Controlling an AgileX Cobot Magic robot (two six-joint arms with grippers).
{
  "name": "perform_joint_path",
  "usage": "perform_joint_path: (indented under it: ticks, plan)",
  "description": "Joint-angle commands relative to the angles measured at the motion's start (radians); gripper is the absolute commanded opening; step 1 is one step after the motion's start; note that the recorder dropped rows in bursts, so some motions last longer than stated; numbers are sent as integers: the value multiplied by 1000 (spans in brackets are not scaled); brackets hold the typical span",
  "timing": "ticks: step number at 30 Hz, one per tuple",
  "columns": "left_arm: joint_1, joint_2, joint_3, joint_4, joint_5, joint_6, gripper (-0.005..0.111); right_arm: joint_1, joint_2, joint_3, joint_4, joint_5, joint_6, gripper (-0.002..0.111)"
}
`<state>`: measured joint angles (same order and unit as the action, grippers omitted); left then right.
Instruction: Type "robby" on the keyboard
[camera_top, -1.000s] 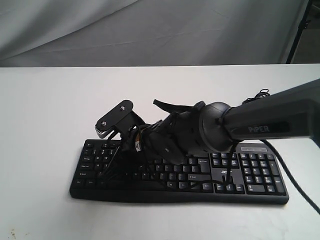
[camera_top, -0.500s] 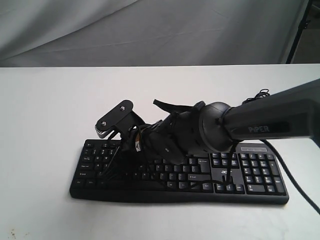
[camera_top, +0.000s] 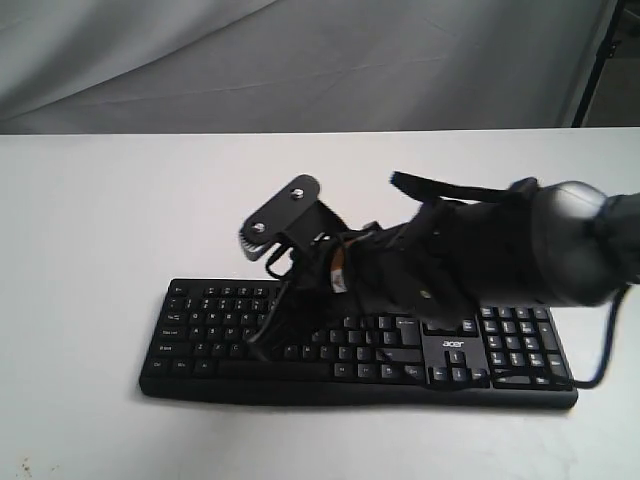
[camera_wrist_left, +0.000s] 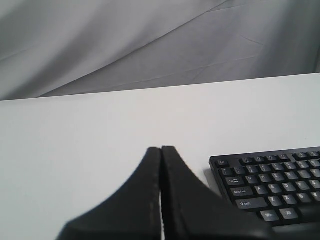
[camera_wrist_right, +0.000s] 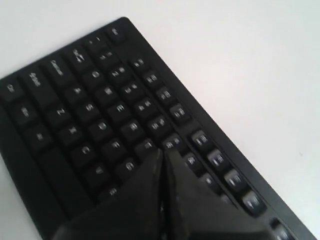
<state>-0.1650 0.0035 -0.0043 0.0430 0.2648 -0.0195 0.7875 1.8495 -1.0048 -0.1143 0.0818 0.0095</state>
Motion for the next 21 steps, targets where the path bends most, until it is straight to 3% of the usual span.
perform_joint_path:
  ticks: [1, 21]
  plan:
    - [-6, -3, 4, 5, -7, -3, 0, -59, -63, 130, 17, -66, -3, 0]
    - [-6, -3, 4, 5, -7, -3, 0, -126, 55, 89, 18, -119, -10, 0]
